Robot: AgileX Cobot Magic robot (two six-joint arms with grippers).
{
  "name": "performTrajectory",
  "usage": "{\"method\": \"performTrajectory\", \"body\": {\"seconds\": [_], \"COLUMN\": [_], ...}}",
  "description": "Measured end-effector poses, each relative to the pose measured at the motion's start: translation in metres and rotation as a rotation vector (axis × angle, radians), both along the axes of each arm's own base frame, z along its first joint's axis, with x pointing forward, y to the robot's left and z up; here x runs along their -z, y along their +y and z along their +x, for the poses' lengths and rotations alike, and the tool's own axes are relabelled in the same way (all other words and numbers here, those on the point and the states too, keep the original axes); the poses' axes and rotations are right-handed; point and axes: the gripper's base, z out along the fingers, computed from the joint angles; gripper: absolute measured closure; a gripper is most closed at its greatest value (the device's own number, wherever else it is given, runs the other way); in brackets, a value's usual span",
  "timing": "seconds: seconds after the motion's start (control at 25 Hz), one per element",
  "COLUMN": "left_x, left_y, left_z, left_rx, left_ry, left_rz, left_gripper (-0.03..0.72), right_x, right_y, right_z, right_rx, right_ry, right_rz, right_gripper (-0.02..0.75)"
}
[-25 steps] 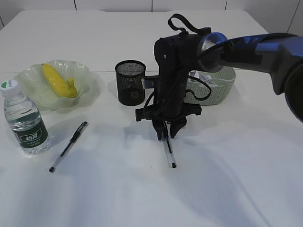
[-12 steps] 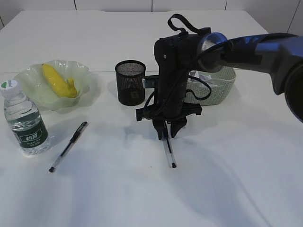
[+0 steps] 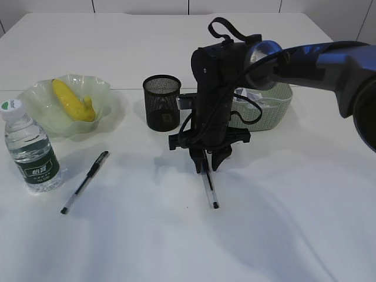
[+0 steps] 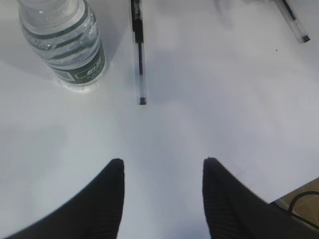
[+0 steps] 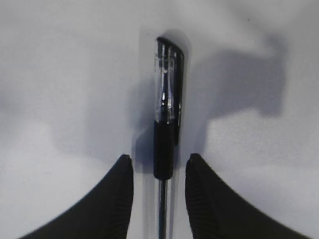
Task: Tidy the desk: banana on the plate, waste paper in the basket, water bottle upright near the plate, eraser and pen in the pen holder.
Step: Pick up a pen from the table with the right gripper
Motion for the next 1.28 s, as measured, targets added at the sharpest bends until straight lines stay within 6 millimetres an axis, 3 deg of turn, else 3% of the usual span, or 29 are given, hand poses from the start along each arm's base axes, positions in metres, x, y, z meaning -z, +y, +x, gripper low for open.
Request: {"method": "performTrajectory", "body": {"seconds": [0.56,0.84,1.08,1.28], "left_x": [0.0,0.0,0.0,0.0], "left_y": [0.0,0.0,0.0,0.0], "left_z": [0.0,0.0,0.0,0.0], "left_rx": [0.0,0.0,0.0,0.0], "left_ry": [0.0,0.0,0.0,0.0], "left_rz": [0.0,0.0,0.0,0.0], "left_gripper": [0.326,0.326,0.326,0.326], "right_x": [0.009,0.009,0.007,-0.006], "right_y": [0.0,0.0,0.0,0.002], "right_z": [0.0,0.0,0.001,0.007], "right_rx": [0.0,0.0,0.0,-0.043], "right_ry": [0.014,0.014,0.013,-0.033], "right_rz": [-0.013,-0.013,-0.013,-0.012], "right_gripper": [0.472,0.656,0.694,0.695]}}
